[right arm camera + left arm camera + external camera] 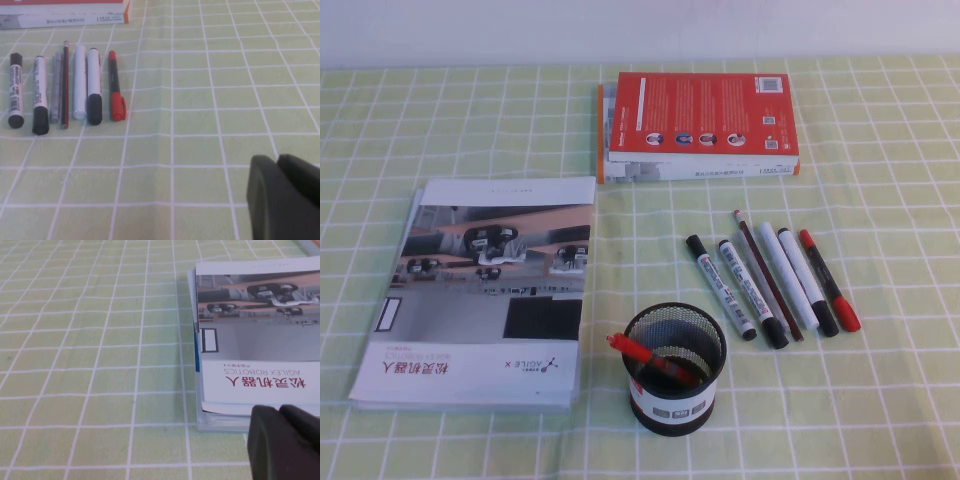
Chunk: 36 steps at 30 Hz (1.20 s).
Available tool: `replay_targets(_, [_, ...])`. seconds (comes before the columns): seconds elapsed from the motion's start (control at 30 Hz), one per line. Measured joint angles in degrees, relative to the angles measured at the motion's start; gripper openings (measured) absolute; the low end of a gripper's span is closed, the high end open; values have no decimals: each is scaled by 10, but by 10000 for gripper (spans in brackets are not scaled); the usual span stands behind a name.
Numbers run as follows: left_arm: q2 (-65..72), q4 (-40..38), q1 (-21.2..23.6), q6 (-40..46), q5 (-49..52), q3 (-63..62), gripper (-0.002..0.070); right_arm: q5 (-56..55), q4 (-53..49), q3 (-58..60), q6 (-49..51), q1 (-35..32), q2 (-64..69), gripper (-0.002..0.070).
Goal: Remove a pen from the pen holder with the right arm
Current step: 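Take a marker out of the pen holder and lay it on the table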
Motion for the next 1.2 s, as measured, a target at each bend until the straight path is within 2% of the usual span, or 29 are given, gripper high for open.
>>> replay_targets(1.2, [0, 0, 0, 0, 0, 0, -5, 0, 8, 0, 0, 0, 0, -13])
